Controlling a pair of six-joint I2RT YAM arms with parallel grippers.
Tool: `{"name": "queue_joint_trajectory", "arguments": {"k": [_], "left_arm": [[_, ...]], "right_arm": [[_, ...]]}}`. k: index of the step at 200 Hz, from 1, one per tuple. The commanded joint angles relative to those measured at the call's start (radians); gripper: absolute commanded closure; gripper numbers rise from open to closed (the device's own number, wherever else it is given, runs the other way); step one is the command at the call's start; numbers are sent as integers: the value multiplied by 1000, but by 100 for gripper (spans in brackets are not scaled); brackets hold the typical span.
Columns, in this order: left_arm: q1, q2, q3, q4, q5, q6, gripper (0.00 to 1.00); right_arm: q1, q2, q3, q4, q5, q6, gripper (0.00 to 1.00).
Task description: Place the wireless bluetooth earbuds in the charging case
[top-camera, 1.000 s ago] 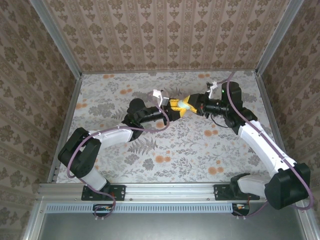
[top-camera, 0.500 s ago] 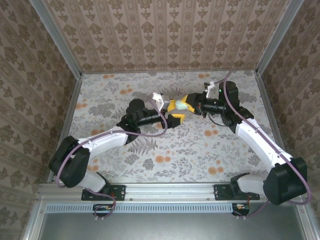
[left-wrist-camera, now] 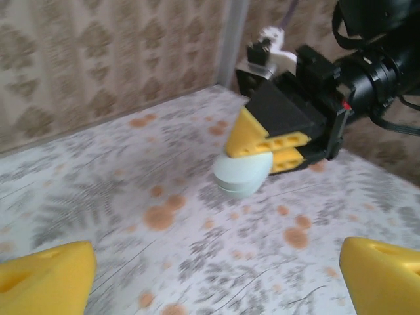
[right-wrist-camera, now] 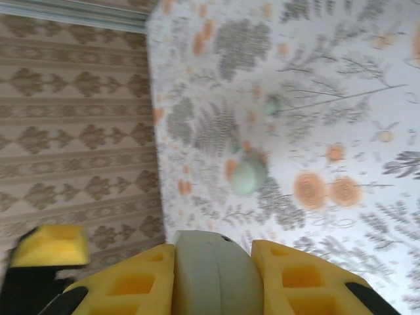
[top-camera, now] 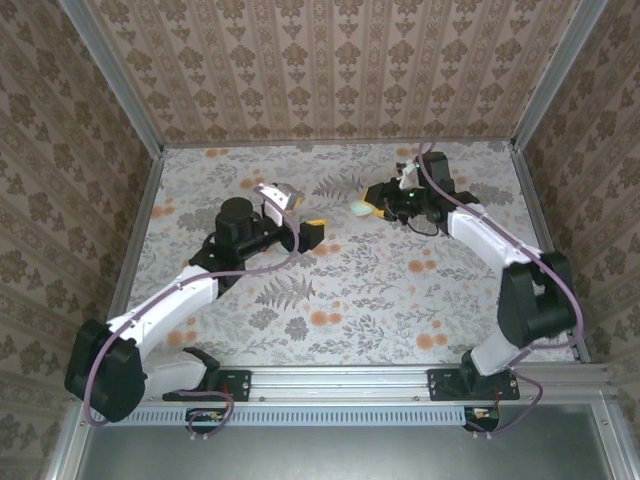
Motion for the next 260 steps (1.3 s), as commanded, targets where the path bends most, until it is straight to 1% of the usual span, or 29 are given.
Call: {"name": "queue_joint_trajectory", "arguments": {"k": [1, 13, 25, 47, 51, 65, 91, 124, 166, 198, 225, 260], "left_arm": [[32, -38, 3, -186, -156, -16, 0], [50, -47, 7, -238, -196, -36, 0], [73, -50, 14, -278, -205, -59, 0], [110, -38, 36, -346, -152, -77, 0], [142, -36, 39, -353, -139, -79, 0], [166, -33, 33, -354, -105, -85, 0], [186, -39, 2, -324, -94, -86, 0], [192, -46, -12, -319, -113, -69, 0], [191, -60, -20, -325, -124, -45, 0], [191, -65, -17, -334, -121, -32, 0], [193, -65, -16, -339, -114, -32, 0], [191, -69, -7, -359, -94, -14, 0]], "right_arm": [[-5, 120, 51, 67, -8, -61, 87], [-5, 188, 67, 88, -19, -73, 87], [-8, 249, 78, 118, -30, -80, 87], [-21, 332, 77, 182, -44, -69, 88], [-24, 342, 75, 191, -43, -66, 88], [-32, 370, 77, 207, -34, -74, 87], [-44, 423, 109, 154, -19, -116, 84], [-50, 468, 150, 54, 24, -201, 81], [-56, 466, 143, 19, 50, -235, 64], [-60, 428, 133, -21, 84, -264, 54], [-64, 387, 124, -56, 114, -288, 48], [-66, 314, 118, -114, 166, -325, 47]]}}
